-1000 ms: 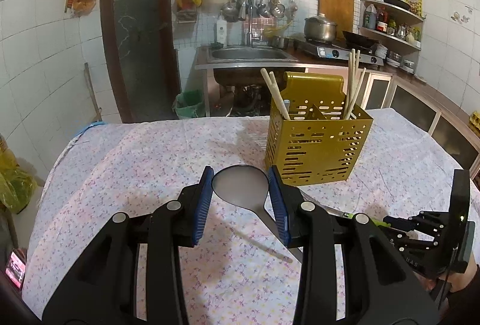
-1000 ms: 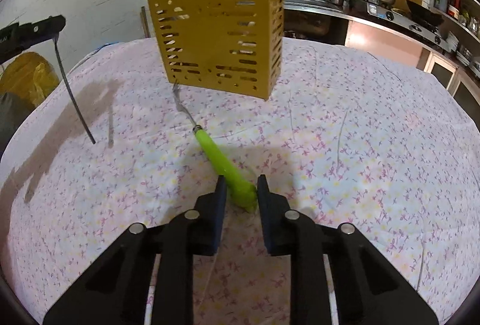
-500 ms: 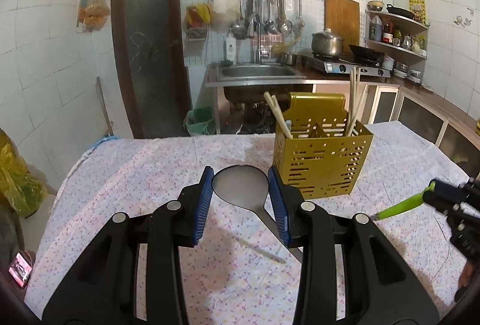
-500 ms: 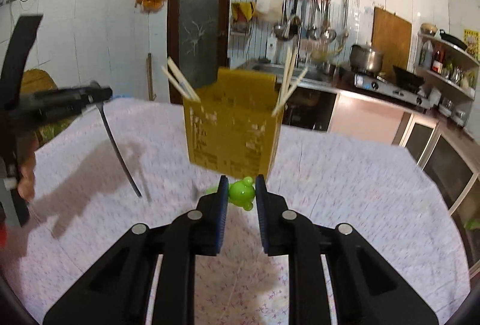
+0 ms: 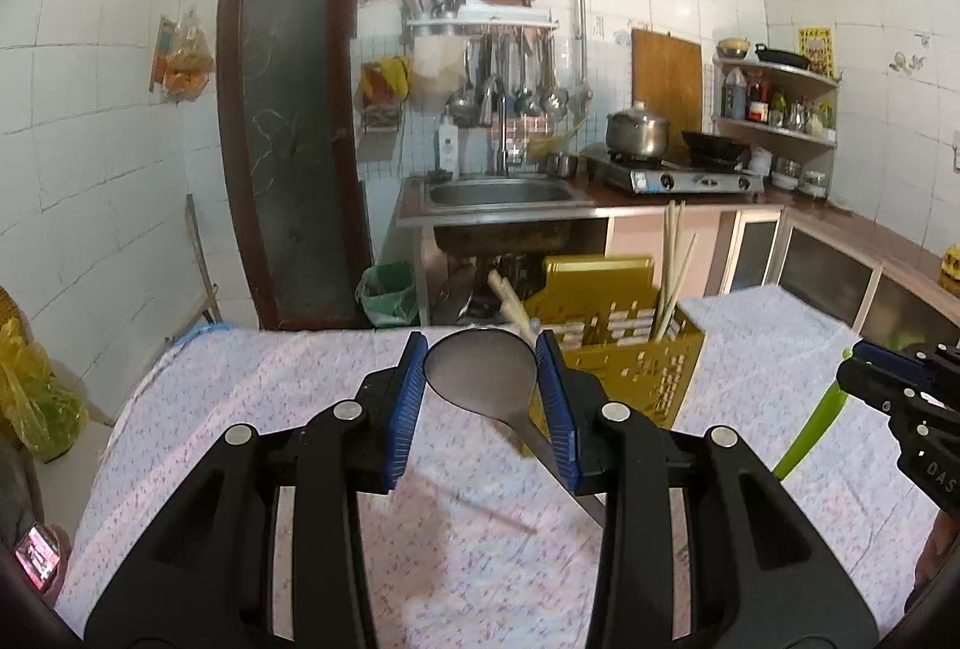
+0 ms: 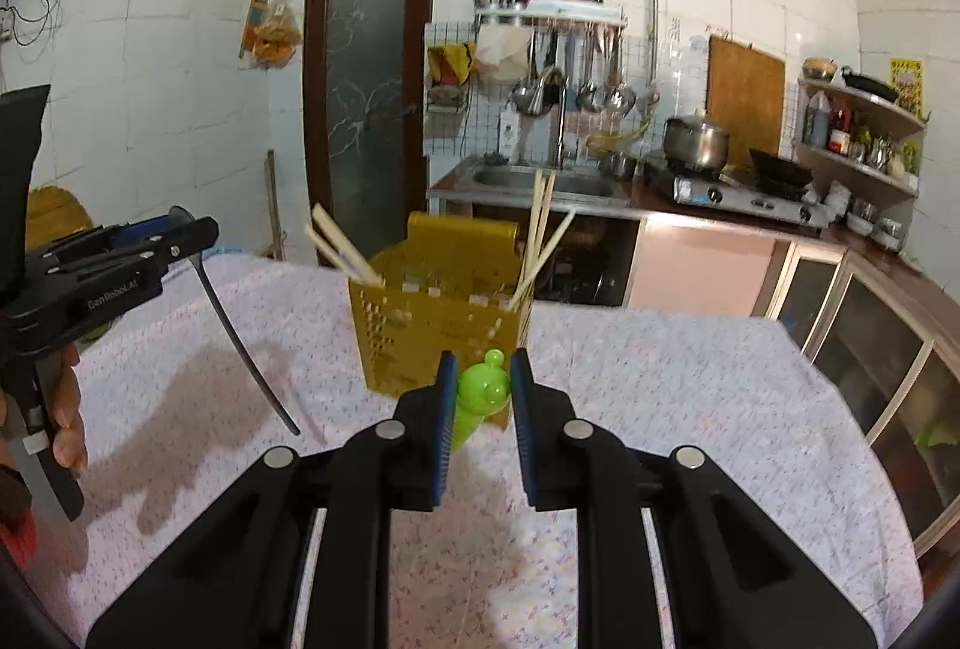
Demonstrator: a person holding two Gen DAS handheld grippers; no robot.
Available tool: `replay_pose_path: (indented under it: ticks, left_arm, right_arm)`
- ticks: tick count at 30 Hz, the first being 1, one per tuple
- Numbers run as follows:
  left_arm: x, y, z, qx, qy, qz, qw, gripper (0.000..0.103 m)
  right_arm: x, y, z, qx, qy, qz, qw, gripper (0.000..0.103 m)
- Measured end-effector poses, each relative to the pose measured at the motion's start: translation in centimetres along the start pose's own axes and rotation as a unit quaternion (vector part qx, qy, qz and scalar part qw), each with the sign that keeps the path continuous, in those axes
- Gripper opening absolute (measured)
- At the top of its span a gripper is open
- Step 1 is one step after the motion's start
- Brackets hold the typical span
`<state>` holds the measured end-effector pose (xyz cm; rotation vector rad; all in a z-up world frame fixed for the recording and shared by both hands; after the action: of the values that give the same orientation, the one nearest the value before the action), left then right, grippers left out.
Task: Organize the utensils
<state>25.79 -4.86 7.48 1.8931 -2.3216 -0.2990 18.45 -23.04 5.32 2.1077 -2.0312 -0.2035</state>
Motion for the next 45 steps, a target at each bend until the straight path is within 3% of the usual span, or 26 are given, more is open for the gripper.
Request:
replay_pose_path:
  ticks: [8,14,19,25,29,38,45]
  left_arm:
    - [1.3,-1.6,-7.1,0.067,-0.016,-0.007,0.9976,0.036]
    - [1.9,-6.3,-10.5,0.098,-0.035,-0.024,0.9943,0.036]
    - [2.2,-12.0,-8.6,0.071,-0.029,-0.021,0.9968,0.036]
    - [1.9,-16.5,-4.0,0.022,-0.019,-0.009,0.9995,0.036]
    - [1.7,-17.6,-2.4,0.002,-0.011,-0.006,0.9999,0.036]
    - [2.4,-16.9,-2.0,0.009,-0.025,-0.004,0.9996,0.036]
    - [2.1,-17.7,-0.7,-0.004,-0.013,-0.001,0.9999,0.036]
  right_arm:
    - [1.0,0.3,-9.3,0.089,0.02,0.037,0.995,0.019]
    - [1.8,-4.2,-13.0,0.097,0.035,0.056,0.993,0.018]
    - [3.1,-10.1,-11.3,0.059,0.036,0.058,0.996,0.018]
    - [3.8,-13.3,-8.7,0.04,0.034,0.059,0.997,0.018]
    - [4.6,-13.0,-9.3,0.052,0.014,0.058,0.997,0.019]
    - [6.1,-11.9,-12.1,0.086,-0.009,0.063,0.994,0.019]
    - [5.4,-15.4,-8.2,0.043,0.002,0.056,0.997,0.019]
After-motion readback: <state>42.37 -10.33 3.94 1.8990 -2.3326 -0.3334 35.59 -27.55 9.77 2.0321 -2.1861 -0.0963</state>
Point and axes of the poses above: each gripper's, at about its wrist camera, not at the fingertips, and y roughly against the way its jaws point, x to its right, z to its underside, the point moved 8 cm from there along -y, roughly the way its jaws point, and after that the axes turned 8 degrees about x, right-handed, at the moved point
